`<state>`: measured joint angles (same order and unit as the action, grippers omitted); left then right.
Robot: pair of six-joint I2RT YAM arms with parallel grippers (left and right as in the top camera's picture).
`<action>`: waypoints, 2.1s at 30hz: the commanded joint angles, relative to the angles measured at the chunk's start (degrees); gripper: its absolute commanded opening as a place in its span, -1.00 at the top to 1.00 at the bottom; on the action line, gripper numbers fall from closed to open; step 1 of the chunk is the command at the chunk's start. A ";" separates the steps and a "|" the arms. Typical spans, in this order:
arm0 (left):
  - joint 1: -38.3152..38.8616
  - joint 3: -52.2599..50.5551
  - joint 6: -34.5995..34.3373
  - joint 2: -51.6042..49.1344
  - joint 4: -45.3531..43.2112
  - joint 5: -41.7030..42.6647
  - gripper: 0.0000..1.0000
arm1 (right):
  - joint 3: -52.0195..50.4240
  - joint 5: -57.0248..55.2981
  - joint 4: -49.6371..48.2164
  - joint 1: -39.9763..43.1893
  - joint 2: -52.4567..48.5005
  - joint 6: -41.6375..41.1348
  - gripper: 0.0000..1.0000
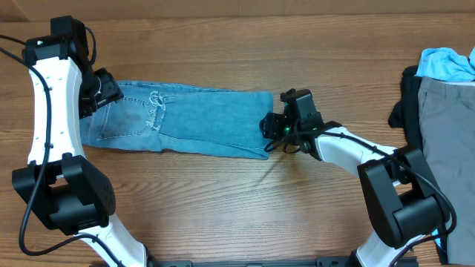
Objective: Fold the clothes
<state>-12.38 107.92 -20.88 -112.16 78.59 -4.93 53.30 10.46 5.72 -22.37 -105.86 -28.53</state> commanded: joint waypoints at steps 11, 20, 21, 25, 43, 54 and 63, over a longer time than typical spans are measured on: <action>0.07 -0.26 -0.37 -0.46 -0.61 0.52 -0.35 | -1.33 -5.18 -3.13 -1.68 -4.59 -2.25 -0.11; 0.07 -0.26 -0.37 -0.46 -0.66 0.50 -0.36 | -1.20 -0.35 -7.76 -1.68 -9.88 -3.21 0.32; 0.07 -0.26 -0.37 -0.46 -0.66 0.50 -0.36 | -1.16 -0.42 -7.56 -1.66 -9.88 -3.19 0.47; 0.07 -0.26 -0.37 -0.46 -0.66 0.50 -0.36 | -1.05 -0.57 -5.27 -0.09 -8.83 -3.21 0.92; 2.69 -0.26 1.53 -0.46 -1.09 9.27 -0.45 | 6.62 -2.01 19.37 29.33 12.09 16.50 0.92; 17.94 -1.90 11.21 -1.79 -5.40 27.52 0.92 | 6.62 3.15 21.70 32.50 12.33 17.05 0.92; 34.10 -4.44 16.61 -11.67 -9.77 36.48 0.92 | 6.62 3.17 23.80 32.50 12.33 17.03 0.92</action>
<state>18.13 104.47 -7.42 -119.07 70.83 25.67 58.17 12.27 29.15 10.39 -95.39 -11.94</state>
